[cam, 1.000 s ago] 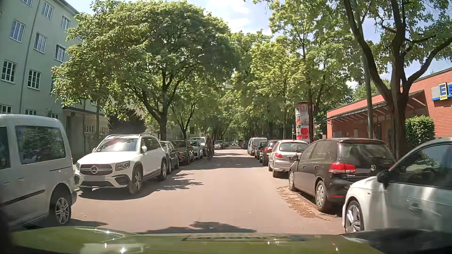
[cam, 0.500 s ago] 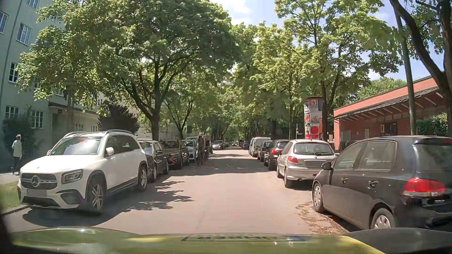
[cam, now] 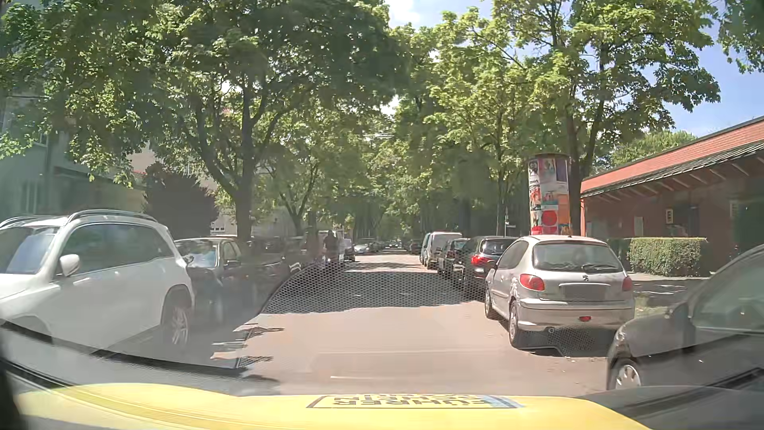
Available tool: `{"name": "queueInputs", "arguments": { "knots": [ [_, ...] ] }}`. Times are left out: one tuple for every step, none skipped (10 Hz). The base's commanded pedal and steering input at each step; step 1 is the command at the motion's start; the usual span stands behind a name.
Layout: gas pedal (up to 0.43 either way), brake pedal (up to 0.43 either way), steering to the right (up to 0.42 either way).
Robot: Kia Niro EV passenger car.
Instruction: Follow the waypoints while adhering to traffic rules and regulations
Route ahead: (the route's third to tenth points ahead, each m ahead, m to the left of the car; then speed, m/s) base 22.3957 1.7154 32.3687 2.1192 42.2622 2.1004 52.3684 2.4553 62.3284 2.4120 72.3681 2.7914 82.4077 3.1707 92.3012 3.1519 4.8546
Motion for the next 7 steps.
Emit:
{"name": "queueInputs", "arguments": {
  "knots": [
    [0.0,0.0,0.008],
    [0.0,0.0,0.008],
    [0.0,0.0,0.008],
    [0.0,0.0,0.007],
    [0.0,0.0,0.006],
    [0.0,0.0,0.004],
    [0.0,0.0,0.002]
  ]
}}
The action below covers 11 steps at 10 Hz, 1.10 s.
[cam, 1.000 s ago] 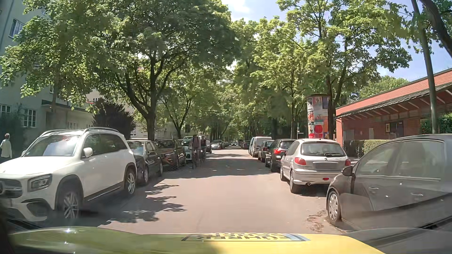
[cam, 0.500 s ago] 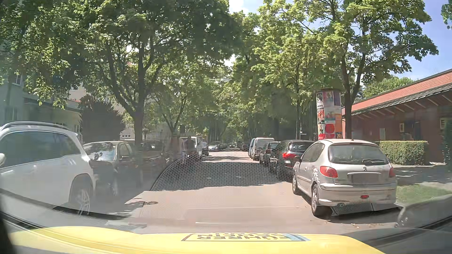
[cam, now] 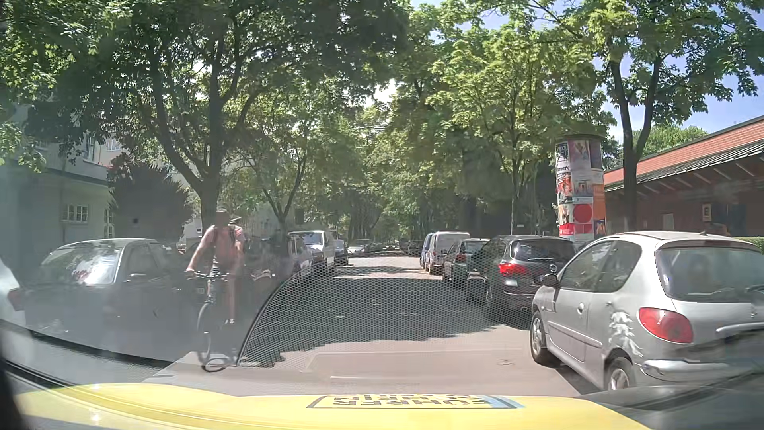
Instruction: Follow the waypoints while adhering to traffic rules and regulations
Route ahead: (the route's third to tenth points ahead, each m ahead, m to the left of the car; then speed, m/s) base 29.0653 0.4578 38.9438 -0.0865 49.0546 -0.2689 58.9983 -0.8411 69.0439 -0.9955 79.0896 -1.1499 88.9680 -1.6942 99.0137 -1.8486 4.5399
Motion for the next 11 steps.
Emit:
{"name": "queueInputs", "arguments": {
  "knots": [
    [0.0,0.0,0.001],
    [0.0,0.0,0.0],
    [0.0,0.0,-0.002],
    [0.0,0.0,-0.005],
    [0.0,0.0,-0.009],
    [0.008,0.0,-0.012],
    [0.02,0.0,-0.015],
    [0.028,0.0,-0.016],
    [0.047,0.0,-0.017],
    [0.067,0.0,-0.018],
    [0.087,0.0,-0.018]
  ]
}}
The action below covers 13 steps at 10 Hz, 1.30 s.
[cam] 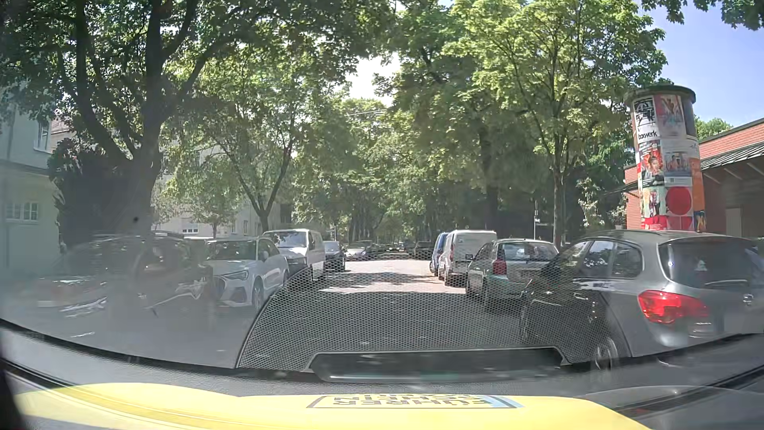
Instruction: Follow the waypoints while adhering to traffic rules and regulations
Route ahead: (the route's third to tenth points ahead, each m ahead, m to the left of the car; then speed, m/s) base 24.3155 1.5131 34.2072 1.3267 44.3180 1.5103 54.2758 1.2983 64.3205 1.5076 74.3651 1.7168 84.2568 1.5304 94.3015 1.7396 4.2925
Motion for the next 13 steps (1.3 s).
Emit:
{"name": "queueInputs", "arguments": {
  "knots": [
    [0.098,0.0,-0.018],
    [0.098,0.0,-0.018],
    [0.11,0.0,-0.018],
    [0.11,0.0,-0.018],
    [0.11,0.0,-0.018],
    [0.11,0.0,-0.017],
    [0.11,0.0,-0.015],
    [0.11,0.0,-0.011],
    [0.11,0.0,-0.005],
    [0.11,0.0,-0.002],
    [0.098,0.0,-0.002],
    [0.098,0.0,-0.002],
    [0.098,0.0,-0.002]
  ]
}}
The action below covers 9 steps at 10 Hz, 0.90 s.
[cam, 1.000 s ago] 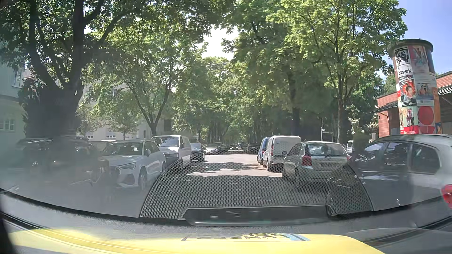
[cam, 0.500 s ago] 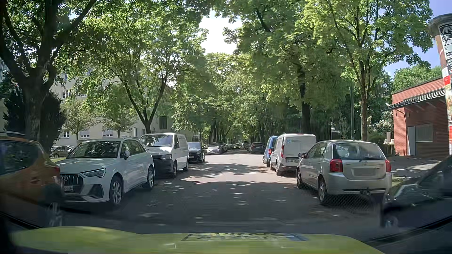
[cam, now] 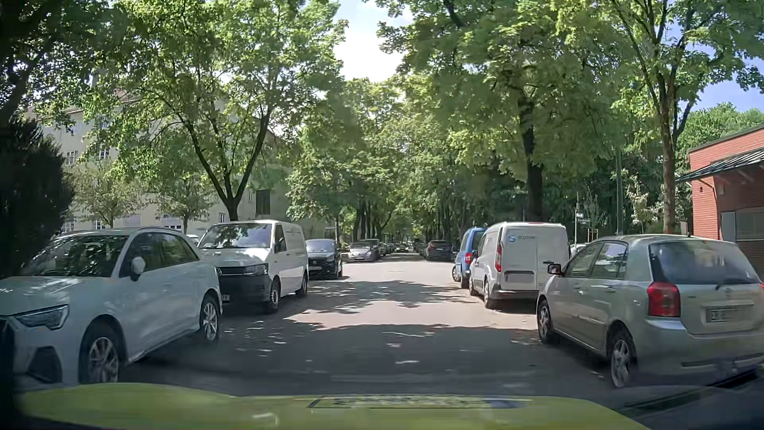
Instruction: Follow the waypoints while adhering to traffic rules and regulations
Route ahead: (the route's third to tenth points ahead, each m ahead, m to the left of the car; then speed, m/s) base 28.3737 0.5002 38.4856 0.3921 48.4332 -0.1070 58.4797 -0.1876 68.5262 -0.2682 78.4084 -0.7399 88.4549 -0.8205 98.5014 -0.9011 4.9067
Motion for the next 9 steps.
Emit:
{"name": "queueInputs", "arguments": {
  "knots": [
    [0.087,0.0,-0.002],
    [0.067,0.0,-0.002],
    [0.047,0.0,-0.002],
    [0.047,0.0,-0.002],
    [0.047,0.0,-0.002],
    [0.047,0.0,0.001],
    [0.047,0.0,0.01],
    [0.047,0.0,0.013],
    [0.047,0.0,0.013]
  ]
}}
